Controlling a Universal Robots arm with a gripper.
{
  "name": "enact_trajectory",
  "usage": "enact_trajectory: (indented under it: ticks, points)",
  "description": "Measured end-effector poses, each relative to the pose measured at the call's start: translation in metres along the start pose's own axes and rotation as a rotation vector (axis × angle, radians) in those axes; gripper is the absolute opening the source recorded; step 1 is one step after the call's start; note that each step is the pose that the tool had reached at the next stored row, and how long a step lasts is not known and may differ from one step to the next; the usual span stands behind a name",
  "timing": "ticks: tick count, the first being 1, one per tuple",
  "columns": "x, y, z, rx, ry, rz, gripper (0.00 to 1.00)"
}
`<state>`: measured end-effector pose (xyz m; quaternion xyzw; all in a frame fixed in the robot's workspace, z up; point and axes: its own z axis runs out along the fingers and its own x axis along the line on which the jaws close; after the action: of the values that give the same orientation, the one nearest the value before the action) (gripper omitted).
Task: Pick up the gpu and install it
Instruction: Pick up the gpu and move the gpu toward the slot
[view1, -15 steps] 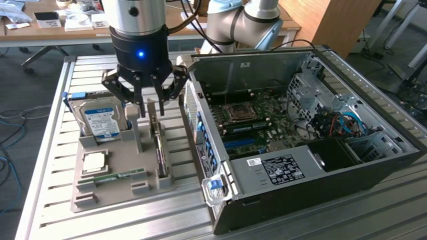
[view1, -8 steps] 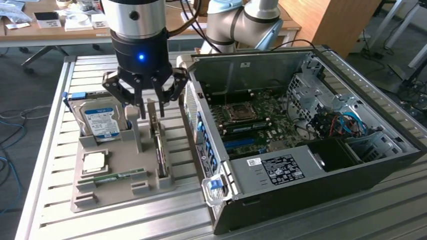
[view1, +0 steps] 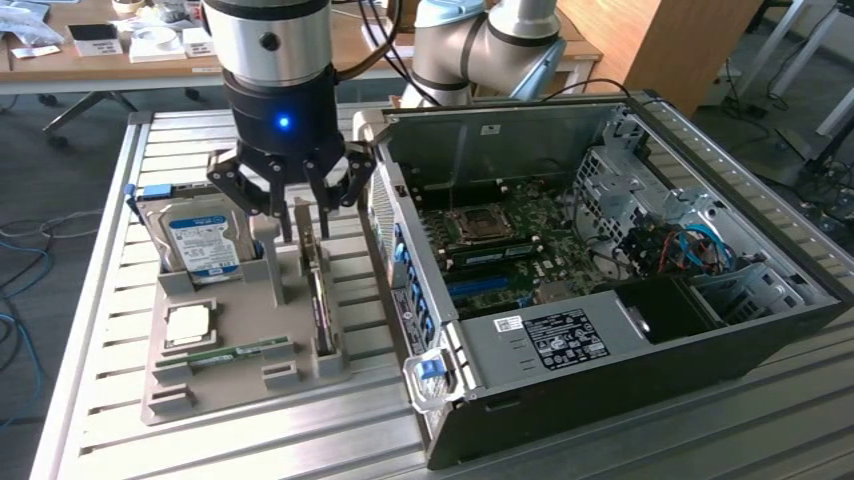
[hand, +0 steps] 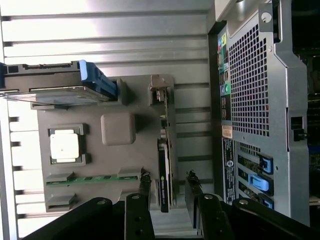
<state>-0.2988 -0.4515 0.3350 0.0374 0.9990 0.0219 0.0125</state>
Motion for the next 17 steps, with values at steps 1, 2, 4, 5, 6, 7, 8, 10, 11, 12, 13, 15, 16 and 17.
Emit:
enact_trajectory:
  ticks: [1,2,4,5,6,7,8,10,11,12,13,15,16,17]
  points:
    - [0.0000,0.0000,0.0007,-0.0001,0.0000,0.000,0.42]
    - [0.0000,-0.0001,0.0013,0.0000,0.0000,0.000,0.42]
    - [0.0001,-0.0001,0.0027,-0.0001,0.0000,0.000,0.42]
    - [0.0001,-0.0002,0.0033,0.0000,0.0000,0.000,0.42]
    - [0.0001,-0.0002,0.0039,0.0000,0.0000,0.000,0.42]
    - [0.0001,-0.0002,0.0045,0.0000,0.0000,0.000,0.42]
    - [0.0001,-0.0002,0.0049,0.0000,0.0000,0.000,0.42]
    - [0.0001,-0.0002,0.0049,0.0001,0.0001,0.000,0.42]
    - [0.0002,-0.0002,0.0049,0.0001,0.0002,0.000,0.42]
    - [0.0001,-0.0002,0.0050,0.0000,0.0001,0.000,0.42]
    - [0.0001,-0.0002,0.0050,0.0000,0.0000,0.000,0.42]
    - [0.0001,-0.0002,0.0050,0.0000,0.0000,0.000,0.42]
    - [0.0001,-0.0002,0.0052,0.0000,0.0000,0.000,0.42]
    - [0.0001,-0.0002,0.0057,-0.0003,-0.0002,0.000,0.42]
